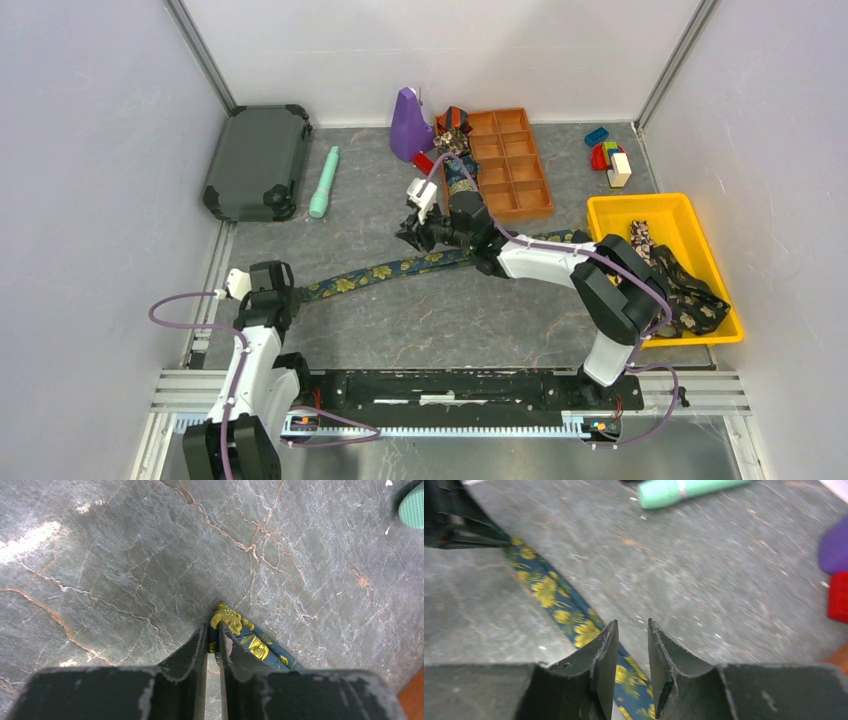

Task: Roll the ties
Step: Roll the tie at the center of the board.

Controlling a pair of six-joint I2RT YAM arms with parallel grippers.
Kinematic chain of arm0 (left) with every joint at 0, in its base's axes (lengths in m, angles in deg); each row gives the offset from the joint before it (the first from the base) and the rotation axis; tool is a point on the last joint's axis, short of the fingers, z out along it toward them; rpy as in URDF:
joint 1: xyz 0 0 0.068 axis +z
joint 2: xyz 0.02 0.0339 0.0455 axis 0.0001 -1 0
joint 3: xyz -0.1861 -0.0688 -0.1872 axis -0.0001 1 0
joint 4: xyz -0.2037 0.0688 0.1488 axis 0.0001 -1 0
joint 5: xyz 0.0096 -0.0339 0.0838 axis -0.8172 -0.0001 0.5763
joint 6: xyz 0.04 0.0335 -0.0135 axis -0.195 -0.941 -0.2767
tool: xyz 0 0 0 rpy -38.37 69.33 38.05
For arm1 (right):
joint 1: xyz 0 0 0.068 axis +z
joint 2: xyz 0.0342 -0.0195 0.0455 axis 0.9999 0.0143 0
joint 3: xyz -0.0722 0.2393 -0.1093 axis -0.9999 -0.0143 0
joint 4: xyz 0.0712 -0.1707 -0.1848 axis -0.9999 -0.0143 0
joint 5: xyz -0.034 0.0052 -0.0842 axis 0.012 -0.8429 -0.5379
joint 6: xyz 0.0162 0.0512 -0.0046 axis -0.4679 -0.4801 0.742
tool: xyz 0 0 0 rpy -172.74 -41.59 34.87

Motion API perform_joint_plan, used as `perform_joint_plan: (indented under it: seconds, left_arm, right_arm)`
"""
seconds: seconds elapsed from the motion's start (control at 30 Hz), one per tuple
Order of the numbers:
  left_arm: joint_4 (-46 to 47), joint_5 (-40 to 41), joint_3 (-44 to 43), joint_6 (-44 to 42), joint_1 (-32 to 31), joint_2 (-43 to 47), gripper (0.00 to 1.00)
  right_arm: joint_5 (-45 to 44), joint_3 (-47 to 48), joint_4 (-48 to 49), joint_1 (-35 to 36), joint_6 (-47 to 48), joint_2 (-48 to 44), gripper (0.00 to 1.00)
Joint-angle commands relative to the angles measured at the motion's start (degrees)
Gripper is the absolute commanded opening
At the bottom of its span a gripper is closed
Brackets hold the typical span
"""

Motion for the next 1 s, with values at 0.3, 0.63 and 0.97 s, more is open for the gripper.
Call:
perform_joint_plan:
  seconds: [0.3,0.63,0.97]
  left_arm:
    - [-1.3,2.0,0.0,-5.0,0.2,4.7,0.39]
    - [-0.4,1.4,0.0,-4.8,0.2,2.4,0.28]
    - [1.4,1.0,0.0,-5.5,0.3,1.0,0.14]
  right_arm:
    - [7.0,-0.1,8.4,9.3,-6.4,3.8,0.17]
    - [8.5,6.8,9.3,14.3,-11.5,11.2,0.03]
    - [8.9,10.0,10.4,15.4,-14.5,15.2,0.00]
